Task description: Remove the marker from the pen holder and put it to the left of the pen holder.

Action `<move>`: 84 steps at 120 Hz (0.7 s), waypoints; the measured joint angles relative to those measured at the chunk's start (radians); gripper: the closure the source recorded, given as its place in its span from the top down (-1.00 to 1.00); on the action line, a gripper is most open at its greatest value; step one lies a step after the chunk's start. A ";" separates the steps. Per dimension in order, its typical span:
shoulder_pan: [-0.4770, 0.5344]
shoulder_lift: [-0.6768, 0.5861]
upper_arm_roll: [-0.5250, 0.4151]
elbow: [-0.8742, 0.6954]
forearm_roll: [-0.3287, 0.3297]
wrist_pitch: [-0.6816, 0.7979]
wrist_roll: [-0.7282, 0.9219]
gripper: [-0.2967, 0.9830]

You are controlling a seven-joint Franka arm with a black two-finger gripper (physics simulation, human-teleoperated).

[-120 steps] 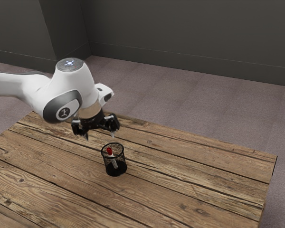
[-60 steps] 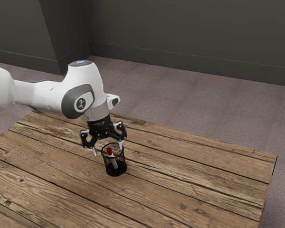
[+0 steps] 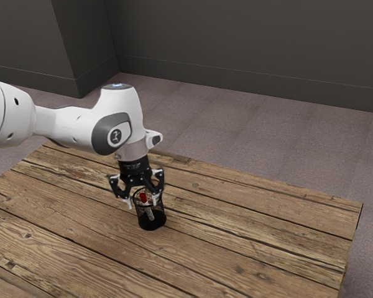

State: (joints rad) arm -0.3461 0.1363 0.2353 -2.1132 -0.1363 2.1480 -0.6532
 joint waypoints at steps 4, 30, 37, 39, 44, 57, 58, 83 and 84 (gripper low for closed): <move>0.000 0.000 0.000 0.000 -0.002 -0.001 0.003 0.03; 0.000 0.006 0.000 0.028 -0.011 -0.020 0.021 -0.28; 0.001 0.007 0.001 0.031 -0.013 -0.025 0.024 -0.33; 0.001 0.007 0.001 0.031 -0.013 -0.027 0.025 -0.34; 0.001 0.007 0.001 0.031 -0.016 -0.030 0.028 -0.36; 0.000 0.007 0.013 0.031 -0.020 -0.037 0.033 -0.41; 0.001 0.007 0.014 0.031 -0.020 -0.037 0.033 -0.41; 0.001 0.007 0.018 0.031 -0.023 -0.044 0.041 -0.48; 0.001 0.007 0.018 0.031 -0.023 -0.044 0.041 -0.48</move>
State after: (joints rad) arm -0.3455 0.1434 0.2530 -2.0820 -0.1595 2.1037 -0.6122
